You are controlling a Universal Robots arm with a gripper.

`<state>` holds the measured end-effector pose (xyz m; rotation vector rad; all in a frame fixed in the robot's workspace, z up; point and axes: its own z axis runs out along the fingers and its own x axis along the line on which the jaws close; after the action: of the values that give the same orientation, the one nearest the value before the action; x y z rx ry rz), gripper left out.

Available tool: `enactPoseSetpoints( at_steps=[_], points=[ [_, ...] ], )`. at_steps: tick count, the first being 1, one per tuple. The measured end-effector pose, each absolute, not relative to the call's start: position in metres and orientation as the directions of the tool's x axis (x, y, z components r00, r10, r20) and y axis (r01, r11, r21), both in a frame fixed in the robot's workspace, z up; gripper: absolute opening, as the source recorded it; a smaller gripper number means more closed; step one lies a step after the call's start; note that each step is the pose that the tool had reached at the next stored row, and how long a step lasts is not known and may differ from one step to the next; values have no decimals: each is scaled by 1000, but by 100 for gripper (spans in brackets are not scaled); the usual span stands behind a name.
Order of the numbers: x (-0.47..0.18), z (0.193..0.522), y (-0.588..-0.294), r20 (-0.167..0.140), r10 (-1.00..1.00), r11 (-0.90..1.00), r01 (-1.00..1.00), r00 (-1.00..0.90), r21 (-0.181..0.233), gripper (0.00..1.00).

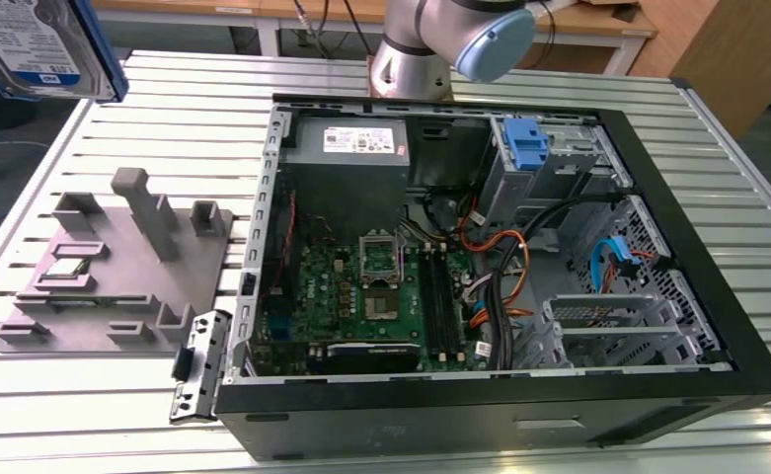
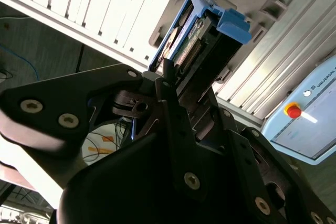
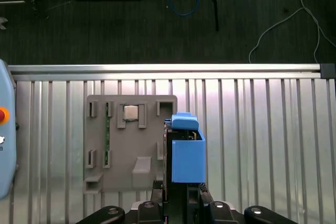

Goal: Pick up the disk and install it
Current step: 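Pick up the disk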

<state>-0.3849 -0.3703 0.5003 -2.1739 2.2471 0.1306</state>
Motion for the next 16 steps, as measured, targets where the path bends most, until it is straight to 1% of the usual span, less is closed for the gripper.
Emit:
enactPoseSetpoints(
  at_steps=[16],
  points=[
    [-382, 500, -370, -67, -997, 31, -998, -35, 51, 35]
  ],
)
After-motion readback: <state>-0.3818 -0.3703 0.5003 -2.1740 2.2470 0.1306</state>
